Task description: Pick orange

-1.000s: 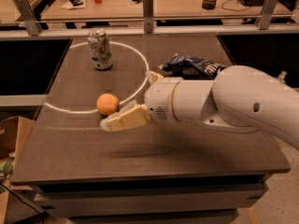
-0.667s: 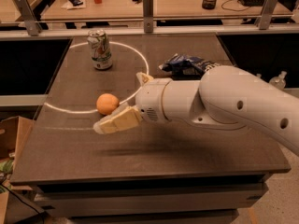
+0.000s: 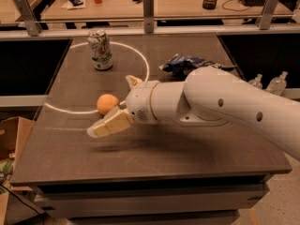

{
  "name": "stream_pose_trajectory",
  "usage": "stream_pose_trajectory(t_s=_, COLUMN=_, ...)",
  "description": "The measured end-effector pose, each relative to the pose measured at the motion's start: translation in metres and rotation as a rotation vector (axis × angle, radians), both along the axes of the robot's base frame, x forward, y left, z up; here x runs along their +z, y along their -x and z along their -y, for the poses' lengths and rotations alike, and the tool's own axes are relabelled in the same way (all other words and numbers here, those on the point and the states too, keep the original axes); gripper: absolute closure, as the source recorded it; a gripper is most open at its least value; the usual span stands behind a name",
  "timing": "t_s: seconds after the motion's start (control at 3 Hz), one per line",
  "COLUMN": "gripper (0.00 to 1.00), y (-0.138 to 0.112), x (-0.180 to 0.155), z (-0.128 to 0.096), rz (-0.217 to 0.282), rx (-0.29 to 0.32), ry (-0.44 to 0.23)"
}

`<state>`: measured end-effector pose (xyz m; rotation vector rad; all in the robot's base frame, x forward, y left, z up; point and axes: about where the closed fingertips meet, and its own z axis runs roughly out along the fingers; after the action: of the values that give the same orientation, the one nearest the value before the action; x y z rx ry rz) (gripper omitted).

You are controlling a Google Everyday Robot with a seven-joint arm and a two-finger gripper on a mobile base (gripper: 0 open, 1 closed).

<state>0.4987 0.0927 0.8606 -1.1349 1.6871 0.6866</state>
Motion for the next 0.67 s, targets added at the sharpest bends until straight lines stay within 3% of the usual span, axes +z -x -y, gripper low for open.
stream_pose_trajectory(t_s=0.67, gripper=0.0, y=-0.0075, x=-0.0167, z=-0.0181, rz=-0.02, rx=0.03, ry=-0.016)
